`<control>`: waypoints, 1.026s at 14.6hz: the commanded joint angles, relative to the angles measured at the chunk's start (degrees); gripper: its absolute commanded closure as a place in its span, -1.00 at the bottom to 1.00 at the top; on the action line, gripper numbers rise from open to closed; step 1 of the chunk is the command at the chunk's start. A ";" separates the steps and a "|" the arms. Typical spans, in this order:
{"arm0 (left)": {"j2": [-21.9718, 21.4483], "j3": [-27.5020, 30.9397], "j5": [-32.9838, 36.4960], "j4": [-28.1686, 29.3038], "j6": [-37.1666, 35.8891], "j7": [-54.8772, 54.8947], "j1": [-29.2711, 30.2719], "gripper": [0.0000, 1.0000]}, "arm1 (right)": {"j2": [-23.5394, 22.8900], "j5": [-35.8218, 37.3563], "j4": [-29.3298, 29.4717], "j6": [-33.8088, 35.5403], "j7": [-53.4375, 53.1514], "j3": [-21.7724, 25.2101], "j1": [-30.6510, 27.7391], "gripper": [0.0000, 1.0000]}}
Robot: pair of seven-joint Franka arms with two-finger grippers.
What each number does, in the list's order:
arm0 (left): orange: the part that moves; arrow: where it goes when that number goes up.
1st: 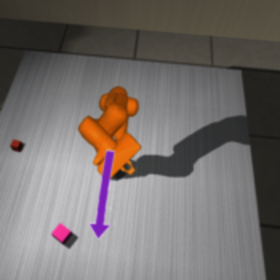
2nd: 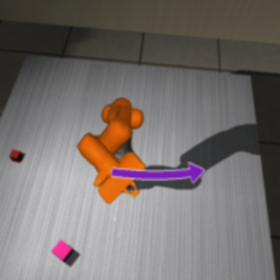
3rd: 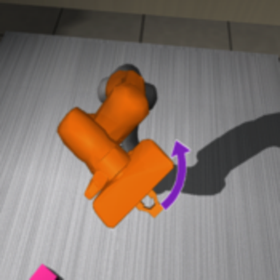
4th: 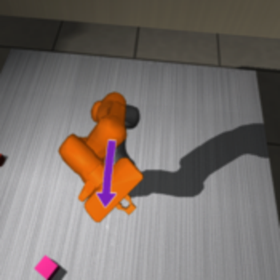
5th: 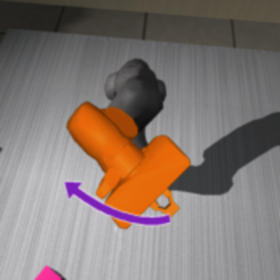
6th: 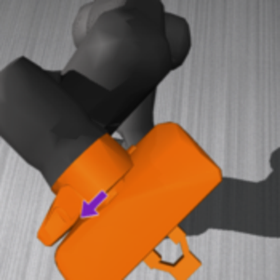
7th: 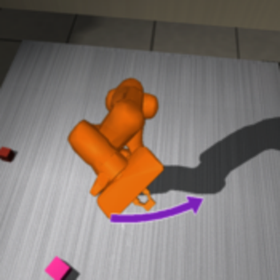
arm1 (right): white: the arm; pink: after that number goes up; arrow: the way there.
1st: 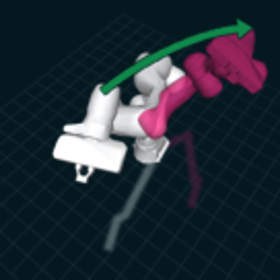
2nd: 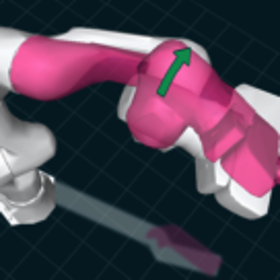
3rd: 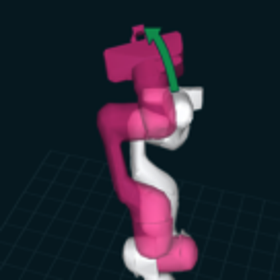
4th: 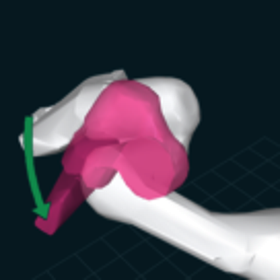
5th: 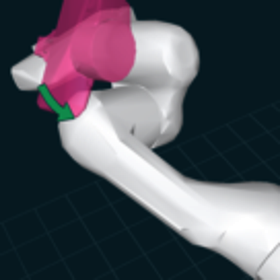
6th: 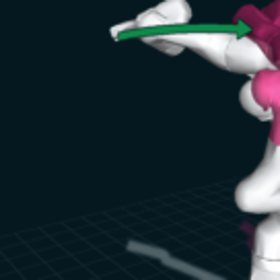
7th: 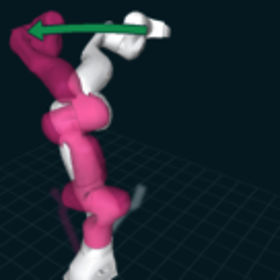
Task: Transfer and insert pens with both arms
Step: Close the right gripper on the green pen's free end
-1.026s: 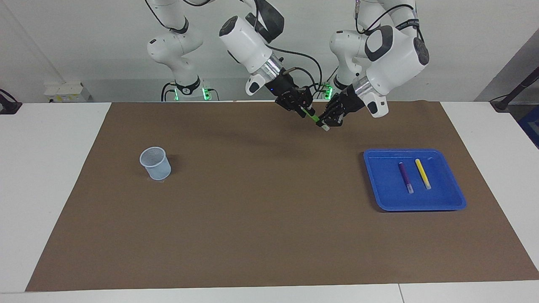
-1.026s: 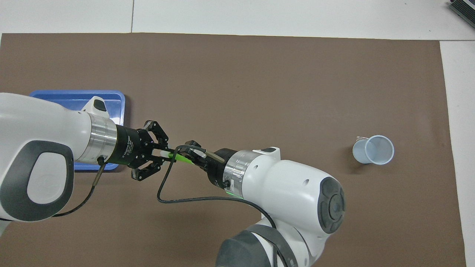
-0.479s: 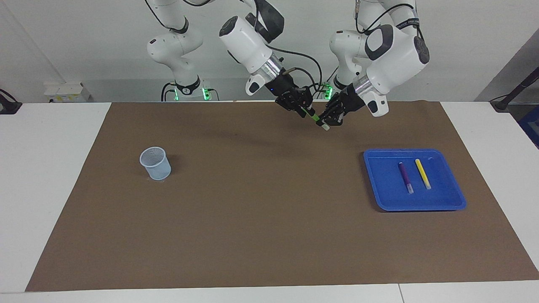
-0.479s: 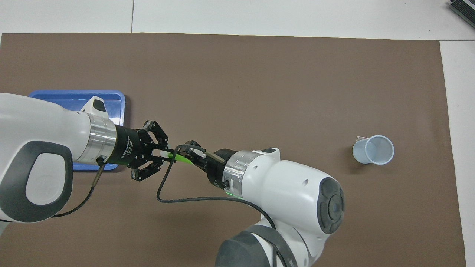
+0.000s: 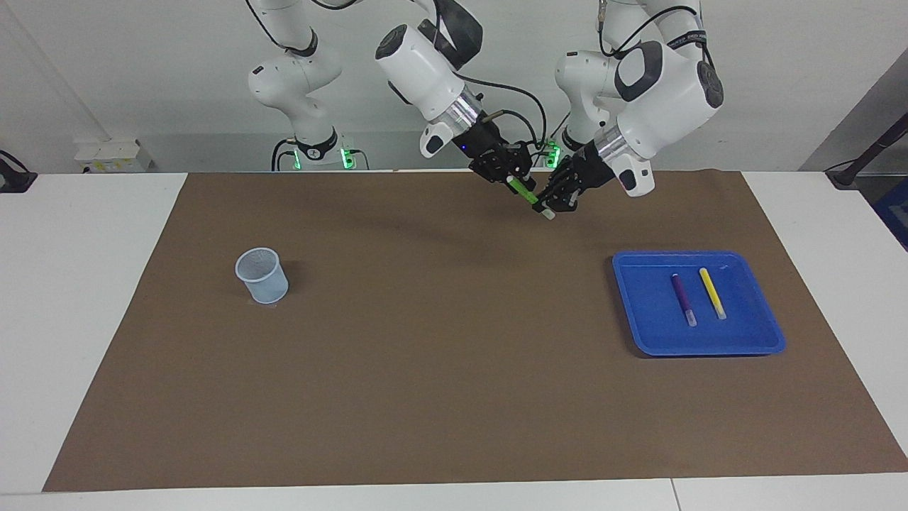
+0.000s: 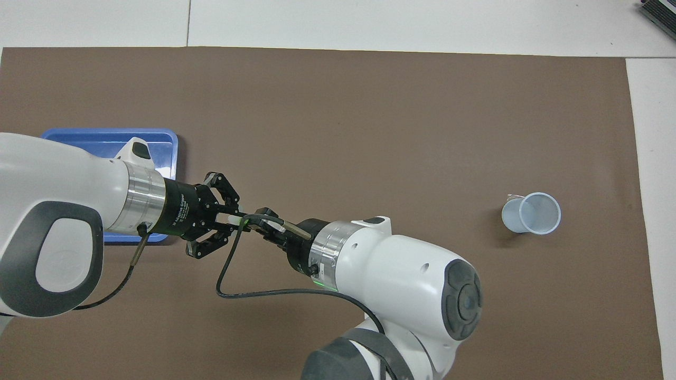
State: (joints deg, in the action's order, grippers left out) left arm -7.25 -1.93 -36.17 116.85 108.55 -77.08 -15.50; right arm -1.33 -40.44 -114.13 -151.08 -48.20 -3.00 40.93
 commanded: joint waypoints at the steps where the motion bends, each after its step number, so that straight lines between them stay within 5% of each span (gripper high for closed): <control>1: -2.24 0.43 -1.01 1.80 -0.97 -0.44 0.03 1.00 | 0.01 -1.49 -0.04 -0.01 0.13 0.10 -0.15 0.26; 4: -2.33 0.43 -1.01 1.80 -0.97 -0.44 0.03 1.00 | 0.01 -1.49 -0.13 -0.10 0.13 0.10 -0.15 0.36; 8: -2.33 0.43 -1.01 1.80 -0.89 -0.44 0.03 1.00 | 0.01 -1.49 -0.13 -0.01 0.13 0.10 -0.32 1.00; 14: -2.42 0.43 -0.92 1.80 -0.80 -0.01 -0.40 1.00 | 0.01 -0.88 -0.13 2.09 3.09 0.36 -1.64 1.00; 15: -2.42 0.43 -0.84 1.80 -0.19 0.26 -0.58 -0.02 | 0.10 -0.61 -0.04 4.45 6.68 0.36 -3.04 1.00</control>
State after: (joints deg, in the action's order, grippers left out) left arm -7.52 -1.90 -36.36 116.95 108.31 -77.13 -15.55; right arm -1.32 -40.48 -114.03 -150.26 -46.90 -2.85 40.62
